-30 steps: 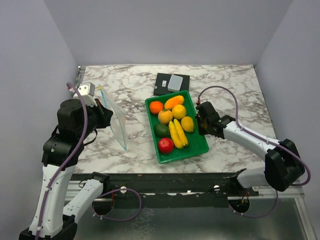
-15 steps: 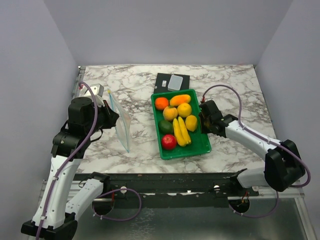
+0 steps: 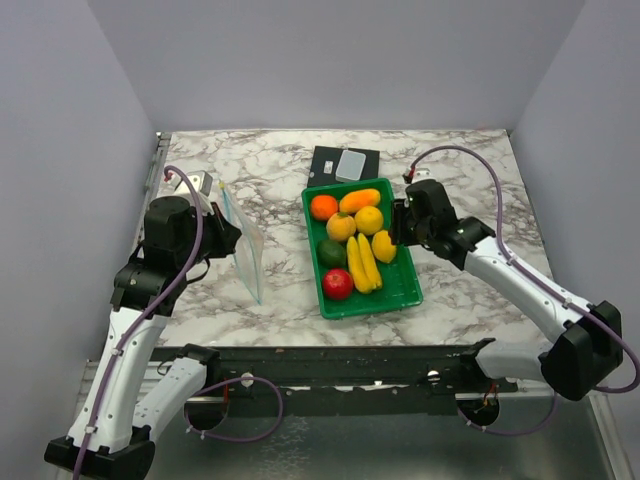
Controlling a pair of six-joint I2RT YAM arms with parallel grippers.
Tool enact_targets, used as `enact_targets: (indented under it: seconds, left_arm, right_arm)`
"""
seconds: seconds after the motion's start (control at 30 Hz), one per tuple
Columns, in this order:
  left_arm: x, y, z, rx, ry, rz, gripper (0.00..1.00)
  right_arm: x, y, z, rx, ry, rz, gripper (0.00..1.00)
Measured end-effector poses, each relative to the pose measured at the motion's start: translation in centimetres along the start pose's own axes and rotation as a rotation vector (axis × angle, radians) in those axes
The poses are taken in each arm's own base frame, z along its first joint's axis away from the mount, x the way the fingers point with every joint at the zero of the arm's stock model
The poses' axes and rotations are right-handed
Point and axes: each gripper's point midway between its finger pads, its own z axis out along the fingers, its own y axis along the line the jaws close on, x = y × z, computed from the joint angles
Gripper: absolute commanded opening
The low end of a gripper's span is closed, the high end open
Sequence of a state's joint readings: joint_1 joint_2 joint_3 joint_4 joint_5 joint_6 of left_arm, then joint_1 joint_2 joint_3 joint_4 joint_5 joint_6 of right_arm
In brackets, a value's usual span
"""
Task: Place the food in the zip-top bag and seal the zipper
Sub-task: Move the bin to the center of the board.
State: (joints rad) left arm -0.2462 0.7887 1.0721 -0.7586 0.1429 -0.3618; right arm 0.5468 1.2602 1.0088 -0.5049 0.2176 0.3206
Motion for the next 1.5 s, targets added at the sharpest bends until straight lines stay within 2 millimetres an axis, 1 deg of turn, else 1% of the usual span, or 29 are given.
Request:
enact_targets:
  seconds: [0.17, 0.3, 0.37, 0.5, 0.73, 0.97, 1.17, 1.5]
  left_arm:
    - [0.7, 0.3, 0.5, -0.005, 0.014, -0.001, 0.0]
    - [0.6, 0.3, 0.5, -0.004, 0.01, 0.004, 0.0]
    - [0.6, 0.4, 0.6, -0.003, 0.008, 0.006, 0.0]
    - [0.9, 0.5, 0.7, -0.006, 0.014, 0.006, 0.0]
    - [0.9, 0.5, 0.7, -0.004, 0.01, 0.006, 0.0]
    - [0.8, 0.4, 0.5, 0.001, -0.002, 0.008, 0.0]
    - [0.8, 0.4, 0.4, 0.002, -0.004, 0.008, 0.0]
    - [0.7, 0.3, 0.0, 0.007, -0.018, 0.01, 0.0]
  right_arm:
    - [-0.7, 3.7, -0.9, -0.099, -0.008, -0.026, 0.53]
    - [-0.7, 7.0, -1.0, -0.165, 0.006, -0.062, 0.53]
    - [-0.4, 8.7, -0.8, -0.19, 0.021, -0.083, 0.53]
    - [0.3, 11.5, -0.4, -0.228, 0.046, -0.117, 0.53]
    - [2.0, 15.5, 0.6, -0.273, 0.088, -0.162, 0.54]
    - [3.9, 18.1, 2.0, -0.292, 0.127, -0.185, 0.56]
    - [5.5, 19.4, 3.3, -0.285, 0.161, -0.195, 0.56]
    - [6.5, 19.8, 5.8, -0.226, 0.178, -0.184, 0.56]
